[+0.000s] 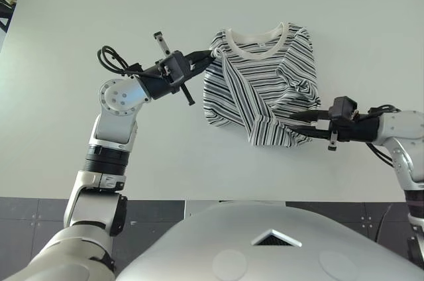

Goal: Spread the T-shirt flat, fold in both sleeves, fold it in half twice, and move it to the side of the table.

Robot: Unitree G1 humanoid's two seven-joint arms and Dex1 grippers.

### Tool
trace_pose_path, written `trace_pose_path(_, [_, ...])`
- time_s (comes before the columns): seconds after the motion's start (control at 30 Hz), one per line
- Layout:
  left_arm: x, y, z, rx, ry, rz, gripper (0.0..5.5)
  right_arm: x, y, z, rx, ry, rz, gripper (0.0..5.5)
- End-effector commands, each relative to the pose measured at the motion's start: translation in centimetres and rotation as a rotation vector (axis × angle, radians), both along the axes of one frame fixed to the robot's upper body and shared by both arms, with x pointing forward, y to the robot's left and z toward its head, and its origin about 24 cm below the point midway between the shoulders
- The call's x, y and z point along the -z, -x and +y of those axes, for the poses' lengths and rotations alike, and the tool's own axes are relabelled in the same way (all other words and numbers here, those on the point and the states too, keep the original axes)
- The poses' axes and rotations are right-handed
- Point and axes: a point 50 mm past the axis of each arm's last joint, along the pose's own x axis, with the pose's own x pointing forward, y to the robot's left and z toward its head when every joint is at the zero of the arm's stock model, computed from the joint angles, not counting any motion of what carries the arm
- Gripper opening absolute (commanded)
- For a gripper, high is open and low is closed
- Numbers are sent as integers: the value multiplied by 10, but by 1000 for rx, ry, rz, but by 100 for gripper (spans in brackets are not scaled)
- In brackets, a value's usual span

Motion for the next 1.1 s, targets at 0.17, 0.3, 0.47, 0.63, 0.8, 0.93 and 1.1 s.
trace_pose_path(0.17, [0, 0, -2, 7, -18, -4, 10, 12, 2, -1, -19, 55, 19, 130])
trace_pose_path(0.3, [1, 0, -1, 5, -18, -4, 10, 16, 7, 1, -41, 60, 43, 130])
trace_pose_path(0.47, [1, 0, -2, 4, -16, -4, 10, 17, 10, 1, -53, 63, 57, 130])
trace_pose_path(0.63, [1, 0, -2, 3, -16, -5, 10, 9, 8, -2, -46, 54, 29, 130])
trace_pose_path(0.8, [2, -1, -2, 2, -16, -6, 10, -4, 4, -3, -41, 42, -14, 130])
trace_pose_path(0.93, [2, -2, -2, 0, -18, -8, 10, -5, 8, 1, -57, 31, -10, 130])
trace_pose_path(1.1, [1, -3, -1, -1, -21, -11, 10, -1, 10, 4, -67, 29, 6, 130])
